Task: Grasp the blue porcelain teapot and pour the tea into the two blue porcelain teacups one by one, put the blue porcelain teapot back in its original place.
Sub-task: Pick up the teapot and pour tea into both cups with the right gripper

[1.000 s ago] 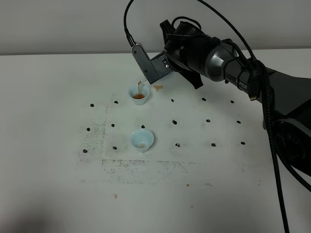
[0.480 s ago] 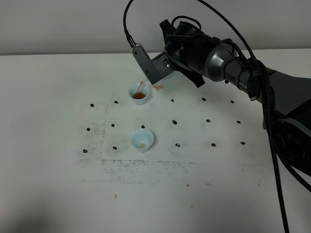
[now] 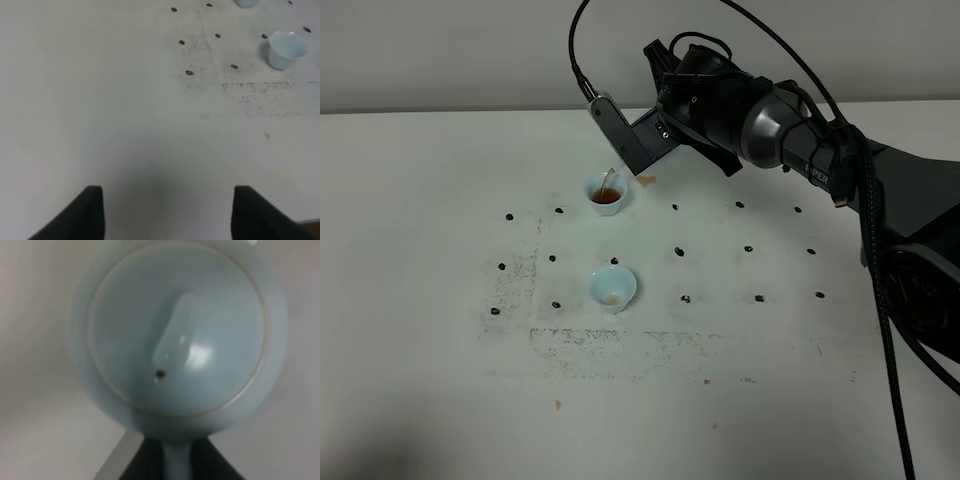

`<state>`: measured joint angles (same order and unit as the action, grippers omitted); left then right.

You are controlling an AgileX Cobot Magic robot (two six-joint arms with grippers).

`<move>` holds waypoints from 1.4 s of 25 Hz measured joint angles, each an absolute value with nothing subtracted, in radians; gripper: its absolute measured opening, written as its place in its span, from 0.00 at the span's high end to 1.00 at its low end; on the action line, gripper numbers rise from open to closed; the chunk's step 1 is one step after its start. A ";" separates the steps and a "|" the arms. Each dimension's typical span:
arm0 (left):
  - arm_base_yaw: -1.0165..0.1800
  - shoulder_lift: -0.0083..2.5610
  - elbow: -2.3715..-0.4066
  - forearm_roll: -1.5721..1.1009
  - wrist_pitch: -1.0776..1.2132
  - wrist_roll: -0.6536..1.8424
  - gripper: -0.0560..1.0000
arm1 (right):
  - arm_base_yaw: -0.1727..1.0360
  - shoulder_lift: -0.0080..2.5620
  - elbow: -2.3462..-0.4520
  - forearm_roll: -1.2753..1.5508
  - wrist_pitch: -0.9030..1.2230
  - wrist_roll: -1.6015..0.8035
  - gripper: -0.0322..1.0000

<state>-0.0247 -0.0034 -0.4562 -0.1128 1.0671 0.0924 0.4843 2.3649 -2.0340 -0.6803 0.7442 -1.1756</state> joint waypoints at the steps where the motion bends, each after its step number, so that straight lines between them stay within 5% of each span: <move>1: -0.025 -0.003 -0.456 -0.113 1.067 0.092 0.41 | 0.484 2.365 -2.034 -0.684 0.742 -1.176 0.89; 35: -0.025 -0.003 -0.456 -0.113 1.067 0.091 0.41 | 0.485 2.365 -2.034 -0.767 0.715 -1.196 0.89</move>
<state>-0.0247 -0.0034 -0.4562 -0.1128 1.0671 0.0915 0.4850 2.3649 -2.0340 -0.7675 0.7153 -1.1955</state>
